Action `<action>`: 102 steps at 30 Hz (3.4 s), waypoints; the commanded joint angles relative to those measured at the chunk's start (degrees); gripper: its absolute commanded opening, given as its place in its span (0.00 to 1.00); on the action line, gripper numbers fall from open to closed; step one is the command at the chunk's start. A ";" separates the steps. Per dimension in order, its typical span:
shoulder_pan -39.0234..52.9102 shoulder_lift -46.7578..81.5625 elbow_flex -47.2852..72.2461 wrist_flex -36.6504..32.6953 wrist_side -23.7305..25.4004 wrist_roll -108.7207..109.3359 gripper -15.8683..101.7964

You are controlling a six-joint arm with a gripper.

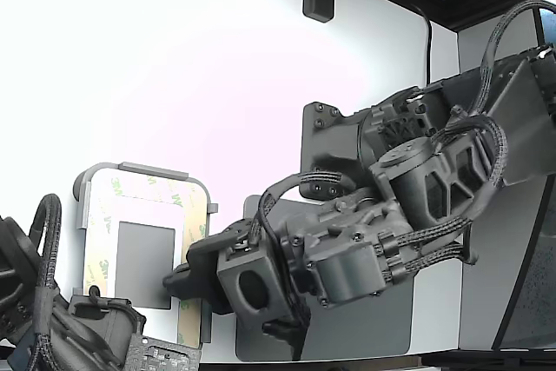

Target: Peel off protective film from adhesive tape.

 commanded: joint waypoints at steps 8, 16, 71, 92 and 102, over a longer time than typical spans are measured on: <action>2.20 -3.78 -5.19 0.53 0.26 1.23 0.04; 2.72 -5.80 -5.89 0.18 -1.49 2.29 0.04; 4.04 -12.74 -10.11 -0.70 -3.34 -2.72 0.04; 5.01 -13.18 -12.66 3.34 -2.64 -0.79 0.04; 5.10 -13.45 -13.89 4.31 -2.72 -0.62 0.04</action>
